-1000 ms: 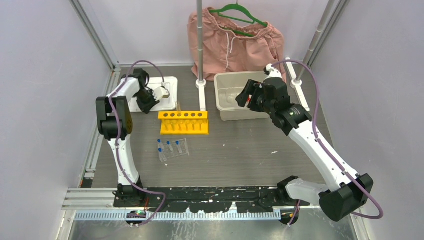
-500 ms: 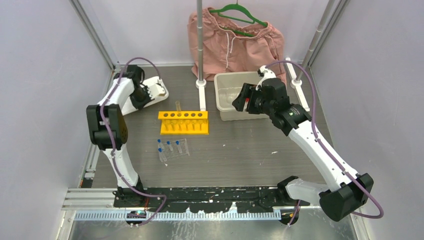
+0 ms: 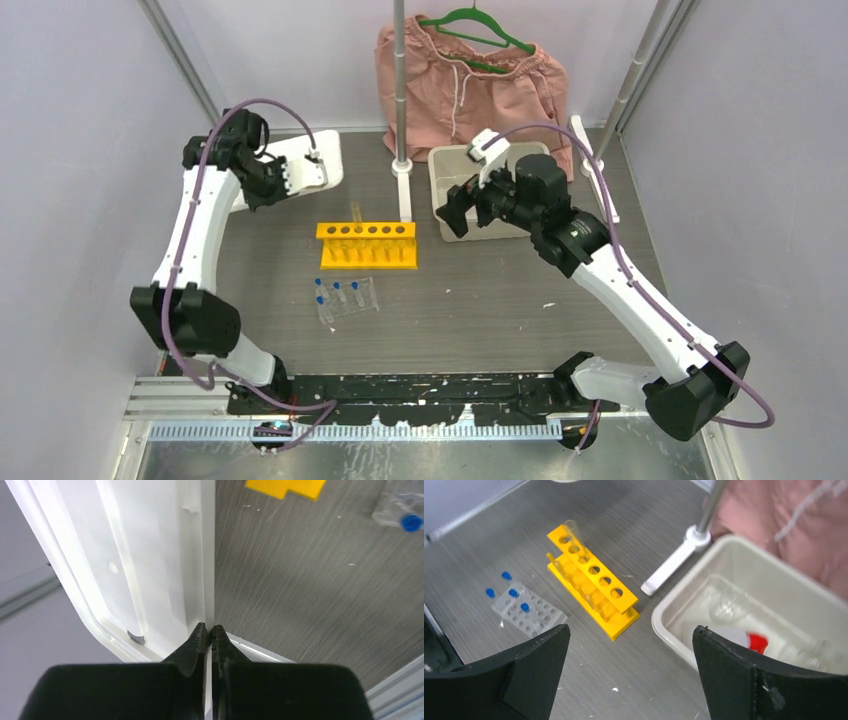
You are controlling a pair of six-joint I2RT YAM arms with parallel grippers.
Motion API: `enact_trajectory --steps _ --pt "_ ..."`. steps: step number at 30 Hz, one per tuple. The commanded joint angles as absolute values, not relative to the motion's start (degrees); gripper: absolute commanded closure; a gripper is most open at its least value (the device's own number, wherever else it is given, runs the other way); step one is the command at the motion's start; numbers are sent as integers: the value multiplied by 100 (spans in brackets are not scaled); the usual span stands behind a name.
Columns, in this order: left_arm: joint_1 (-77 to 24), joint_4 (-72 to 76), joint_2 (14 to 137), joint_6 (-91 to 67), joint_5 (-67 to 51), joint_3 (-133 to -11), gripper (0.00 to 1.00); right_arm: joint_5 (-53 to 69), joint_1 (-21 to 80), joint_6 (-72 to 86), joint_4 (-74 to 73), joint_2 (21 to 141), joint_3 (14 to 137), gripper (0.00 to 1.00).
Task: Organize the chemistry lab equipment
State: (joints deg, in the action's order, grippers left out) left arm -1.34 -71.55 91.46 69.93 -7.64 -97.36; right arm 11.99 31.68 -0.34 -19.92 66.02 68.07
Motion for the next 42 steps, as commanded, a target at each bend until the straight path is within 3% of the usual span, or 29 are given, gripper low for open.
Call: enact_trajectory --steps 1,11,24,32,38,41,42 --pt "-555 -8044 8262 7728 -1229 -10063 100 1634 3675 -2332 -1363 6620 7131 1" --pt "-1972 -8802 7222 8164 -1233 -10149 100 1126 4857 -5337 -734 6733 6661 0" --pt "-3072 -8891 6958 8134 -659 -10166 100 19 5858 -7373 226 6981 6205 7" --pt "-3190 -8806 6846 8279 -507 -10116 100 -1016 6522 -8608 521 7431 6218 45" --pt "-3190 -8162 6492 8438 -595 -9719 100 -1385 6750 -8927 924 7594 6171 85" --pt "-3188 -7532 6166 8542 -670 -9329 99 -1573 6846 -8887 1267 7706 6199 89" --pt "-3190 -7235 6037 8594 -687 -9146 92 -1626 6869 -8867 1349 7734 6215 89"
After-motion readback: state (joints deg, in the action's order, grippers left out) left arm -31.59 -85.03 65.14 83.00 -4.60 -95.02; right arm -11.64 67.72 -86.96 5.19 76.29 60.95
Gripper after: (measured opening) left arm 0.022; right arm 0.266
